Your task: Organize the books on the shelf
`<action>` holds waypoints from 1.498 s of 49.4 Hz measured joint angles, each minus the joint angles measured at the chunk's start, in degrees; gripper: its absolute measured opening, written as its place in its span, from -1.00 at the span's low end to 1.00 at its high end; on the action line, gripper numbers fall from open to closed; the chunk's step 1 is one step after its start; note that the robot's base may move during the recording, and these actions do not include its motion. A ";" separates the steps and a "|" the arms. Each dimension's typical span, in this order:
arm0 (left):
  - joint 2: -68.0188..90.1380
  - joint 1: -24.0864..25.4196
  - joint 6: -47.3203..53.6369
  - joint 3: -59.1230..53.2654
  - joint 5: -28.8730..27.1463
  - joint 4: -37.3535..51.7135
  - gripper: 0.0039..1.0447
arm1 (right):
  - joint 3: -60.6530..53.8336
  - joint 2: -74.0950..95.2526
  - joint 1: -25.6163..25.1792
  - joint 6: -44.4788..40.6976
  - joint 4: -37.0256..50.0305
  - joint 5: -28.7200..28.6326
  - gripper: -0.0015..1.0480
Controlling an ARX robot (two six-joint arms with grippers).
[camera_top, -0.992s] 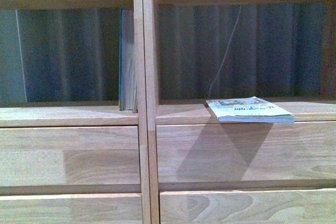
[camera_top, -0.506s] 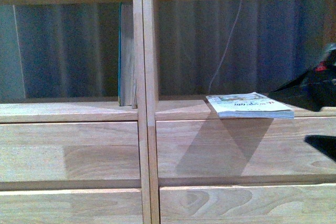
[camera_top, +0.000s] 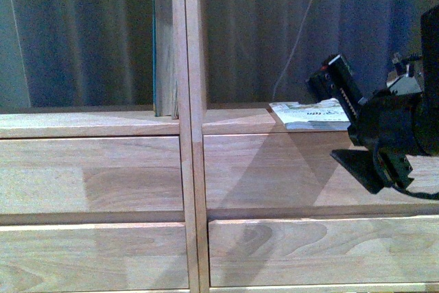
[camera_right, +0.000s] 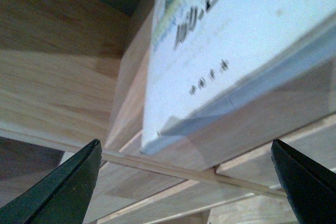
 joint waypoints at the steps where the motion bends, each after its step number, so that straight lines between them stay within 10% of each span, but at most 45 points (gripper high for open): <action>1: 0.00 0.00 0.00 0.00 0.00 0.00 0.87 | 0.85 0.07 -0.20 0.00 -0.20 0.00 0.87; 29: 0.00 0.00 0.00 0.00 0.00 0.00 0.87 | 11.76 7.96 -2.01 4.74 -3.82 1.57 0.86; 59: 0.00 0.00 0.00 0.00 0.00 0.00 0.87 | 12.15 9.49 -2.95 10.43 -0.35 2.03 -0.80; 74: 1.73 1.29 -2.49 0.20 1.79 1.11 0.87 | -0.20 -1.92 -5.90 14.34 10.84 -7.45 -0.86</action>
